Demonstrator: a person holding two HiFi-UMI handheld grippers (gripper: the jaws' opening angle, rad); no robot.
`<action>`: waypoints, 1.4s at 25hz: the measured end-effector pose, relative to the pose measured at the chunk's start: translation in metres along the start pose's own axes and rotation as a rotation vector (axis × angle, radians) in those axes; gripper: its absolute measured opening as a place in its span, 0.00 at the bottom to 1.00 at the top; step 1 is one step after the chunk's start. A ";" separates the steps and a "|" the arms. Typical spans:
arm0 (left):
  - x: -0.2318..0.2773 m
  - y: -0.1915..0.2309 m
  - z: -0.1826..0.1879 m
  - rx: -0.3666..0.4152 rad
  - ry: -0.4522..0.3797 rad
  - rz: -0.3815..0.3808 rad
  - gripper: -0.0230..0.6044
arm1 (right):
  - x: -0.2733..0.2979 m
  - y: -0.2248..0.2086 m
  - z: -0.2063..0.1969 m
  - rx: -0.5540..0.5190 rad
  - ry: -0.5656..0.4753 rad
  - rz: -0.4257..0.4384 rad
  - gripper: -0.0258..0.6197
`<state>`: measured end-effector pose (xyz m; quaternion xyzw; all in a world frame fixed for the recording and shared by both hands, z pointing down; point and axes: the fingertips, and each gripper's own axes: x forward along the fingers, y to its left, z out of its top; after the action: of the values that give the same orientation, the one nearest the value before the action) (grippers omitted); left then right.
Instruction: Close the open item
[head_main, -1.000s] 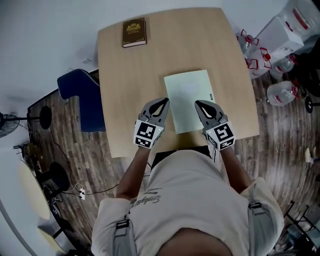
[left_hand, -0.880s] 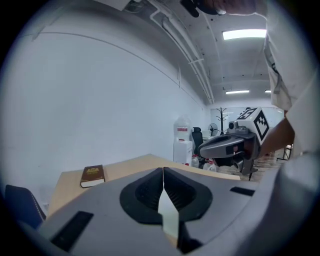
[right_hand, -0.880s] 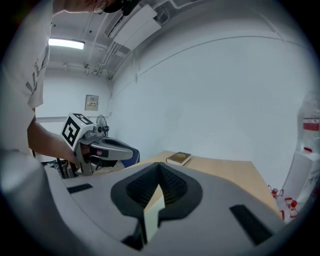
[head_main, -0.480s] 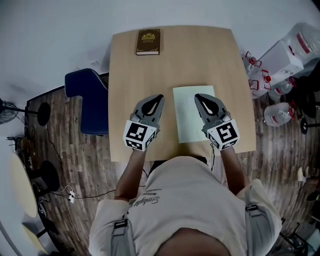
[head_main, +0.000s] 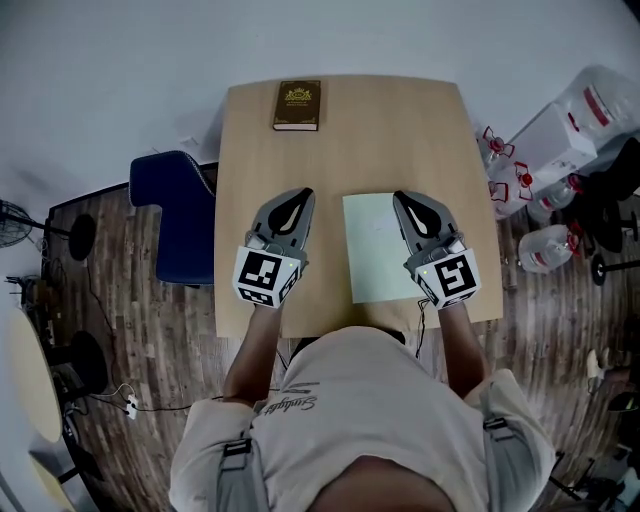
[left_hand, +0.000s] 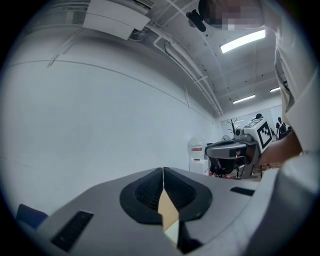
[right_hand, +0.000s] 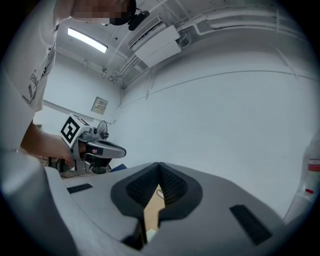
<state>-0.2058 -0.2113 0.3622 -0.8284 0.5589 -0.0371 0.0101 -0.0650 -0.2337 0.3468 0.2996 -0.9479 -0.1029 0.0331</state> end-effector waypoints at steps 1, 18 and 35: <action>0.000 0.000 0.001 0.003 -0.001 -0.001 0.06 | 0.000 0.000 0.002 -0.002 -0.004 -0.004 0.02; 0.010 -0.021 -0.011 0.040 0.060 -0.047 0.06 | -0.012 -0.007 -0.011 0.134 -0.005 -0.029 0.02; 0.005 -0.018 -0.030 -0.024 0.081 -0.029 0.06 | -0.008 -0.003 -0.024 0.134 0.035 0.006 0.02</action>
<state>-0.1895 -0.2085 0.3931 -0.8342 0.5472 -0.0642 -0.0231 -0.0536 -0.2359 0.3693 0.3002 -0.9528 -0.0339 0.0299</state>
